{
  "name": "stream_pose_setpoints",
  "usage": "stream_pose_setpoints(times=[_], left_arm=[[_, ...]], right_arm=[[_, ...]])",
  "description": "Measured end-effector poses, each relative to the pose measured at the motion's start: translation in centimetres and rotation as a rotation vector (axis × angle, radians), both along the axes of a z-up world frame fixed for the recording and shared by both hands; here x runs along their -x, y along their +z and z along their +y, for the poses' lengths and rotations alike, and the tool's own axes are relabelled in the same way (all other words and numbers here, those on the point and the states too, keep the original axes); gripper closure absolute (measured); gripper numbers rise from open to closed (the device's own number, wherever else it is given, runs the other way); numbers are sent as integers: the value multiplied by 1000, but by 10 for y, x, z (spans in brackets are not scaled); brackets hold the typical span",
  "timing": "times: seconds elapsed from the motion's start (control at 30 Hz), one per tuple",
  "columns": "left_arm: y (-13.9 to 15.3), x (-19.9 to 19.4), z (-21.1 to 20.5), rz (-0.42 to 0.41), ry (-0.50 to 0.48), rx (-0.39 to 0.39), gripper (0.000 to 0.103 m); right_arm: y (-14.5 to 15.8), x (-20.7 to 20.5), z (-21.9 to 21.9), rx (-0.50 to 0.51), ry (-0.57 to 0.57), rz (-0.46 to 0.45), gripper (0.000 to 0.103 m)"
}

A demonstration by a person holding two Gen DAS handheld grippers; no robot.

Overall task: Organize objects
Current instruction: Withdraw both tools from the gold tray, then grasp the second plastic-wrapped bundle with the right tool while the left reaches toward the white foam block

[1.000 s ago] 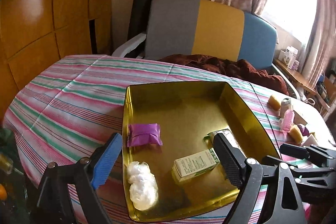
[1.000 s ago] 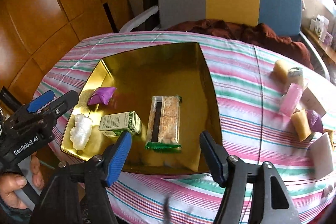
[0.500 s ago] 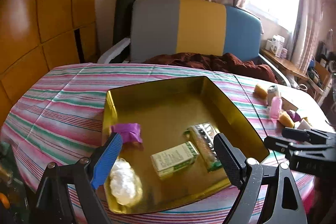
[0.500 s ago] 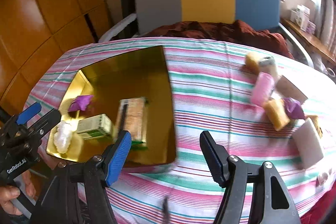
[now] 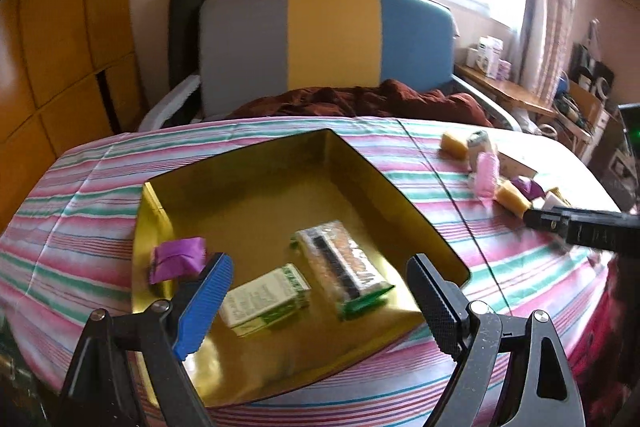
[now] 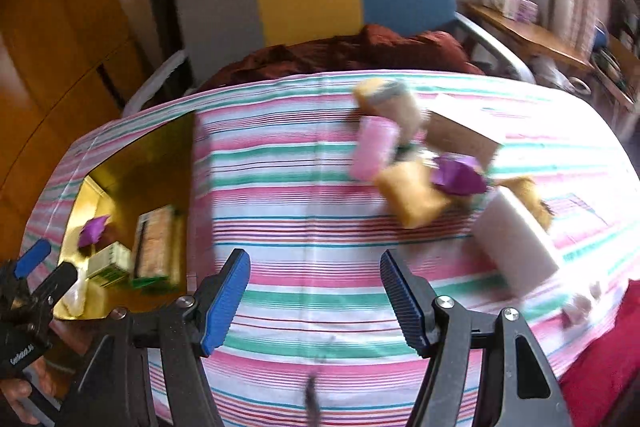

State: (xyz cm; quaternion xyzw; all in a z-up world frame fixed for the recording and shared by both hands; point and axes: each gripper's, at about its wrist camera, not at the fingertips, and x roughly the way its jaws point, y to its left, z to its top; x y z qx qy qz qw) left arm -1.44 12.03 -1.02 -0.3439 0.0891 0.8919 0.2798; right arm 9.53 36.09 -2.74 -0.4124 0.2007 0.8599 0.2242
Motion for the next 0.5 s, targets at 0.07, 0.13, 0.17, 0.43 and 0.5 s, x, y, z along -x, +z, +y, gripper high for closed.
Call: stream_pose_setpoints(times=[0.07,0.13,0.17,0.43,0.5], left_arm=[[-1,-2,8,-5,-28,4,14],[-3,-5,16,-12,-55,6,14],[-4,-6,20,-15,-67,7,14],[-8,-19,57,-33,-176,22,14],[-9,-22,65,-35,-199,25,14]], right_arm=[[0,-11,14,8,-42,-5,34],[0,-26,30,23,-85,-13,34],[1,-33,37,29,-104,-15,34],[13,-96,103,0,-260,-80,34],[12,-113,123,3,-300,-124,34]])
